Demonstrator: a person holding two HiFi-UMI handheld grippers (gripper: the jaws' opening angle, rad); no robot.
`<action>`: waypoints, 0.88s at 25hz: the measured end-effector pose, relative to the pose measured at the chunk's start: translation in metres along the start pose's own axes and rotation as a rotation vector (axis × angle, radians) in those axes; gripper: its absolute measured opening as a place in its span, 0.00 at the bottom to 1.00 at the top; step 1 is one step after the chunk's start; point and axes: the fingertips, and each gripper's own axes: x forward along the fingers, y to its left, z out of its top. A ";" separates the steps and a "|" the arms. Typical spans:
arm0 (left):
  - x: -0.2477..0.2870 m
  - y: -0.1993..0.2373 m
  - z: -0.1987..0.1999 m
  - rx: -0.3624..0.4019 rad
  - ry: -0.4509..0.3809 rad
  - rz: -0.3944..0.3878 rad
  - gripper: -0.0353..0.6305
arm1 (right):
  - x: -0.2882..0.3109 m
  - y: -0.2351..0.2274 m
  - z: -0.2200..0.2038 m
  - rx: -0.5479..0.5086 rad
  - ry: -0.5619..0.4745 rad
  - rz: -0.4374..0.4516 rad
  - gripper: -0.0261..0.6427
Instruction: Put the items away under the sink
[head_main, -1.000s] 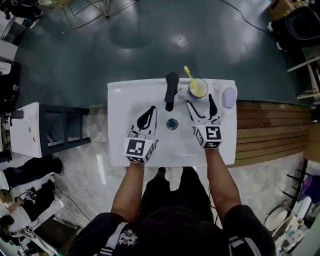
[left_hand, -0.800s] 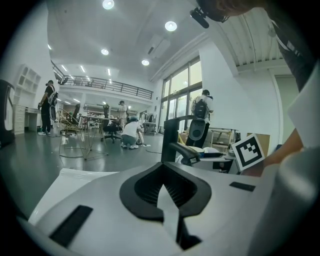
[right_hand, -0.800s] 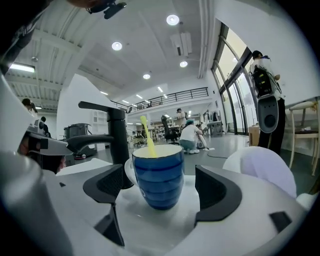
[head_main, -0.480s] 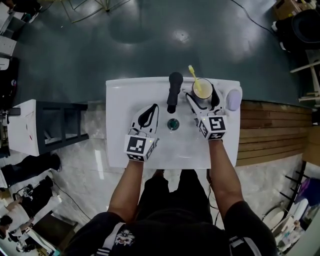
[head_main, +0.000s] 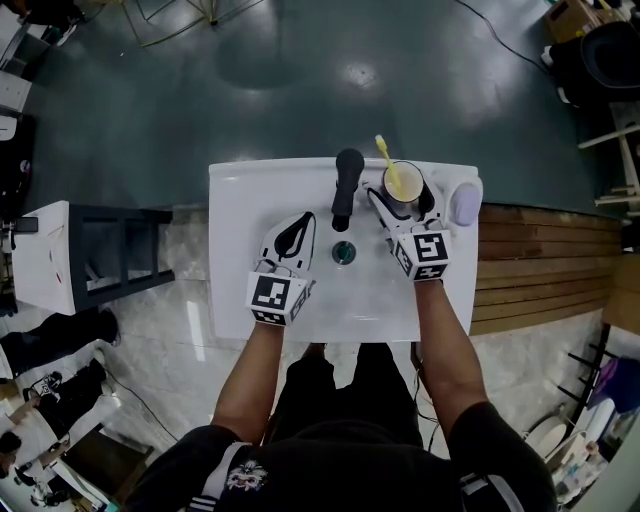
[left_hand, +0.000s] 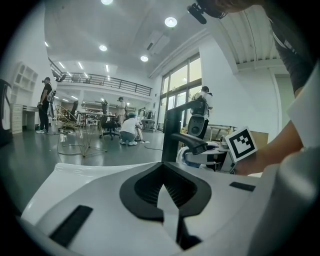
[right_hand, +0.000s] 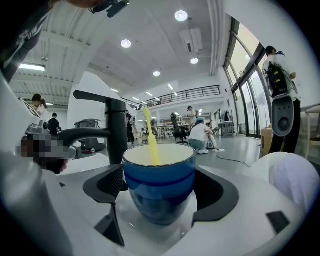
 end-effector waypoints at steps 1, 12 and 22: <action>0.000 -0.001 0.000 0.000 -0.001 0.000 0.05 | 0.000 -0.001 0.000 -0.002 0.004 -0.005 0.70; -0.004 -0.005 -0.008 -0.012 0.000 0.010 0.05 | -0.004 -0.005 -0.002 -0.001 -0.007 -0.043 0.64; -0.010 -0.003 -0.003 -0.017 -0.020 0.030 0.05 | -0.025 -0.005 0.016 -0.007 -0.051 -0.087 0.64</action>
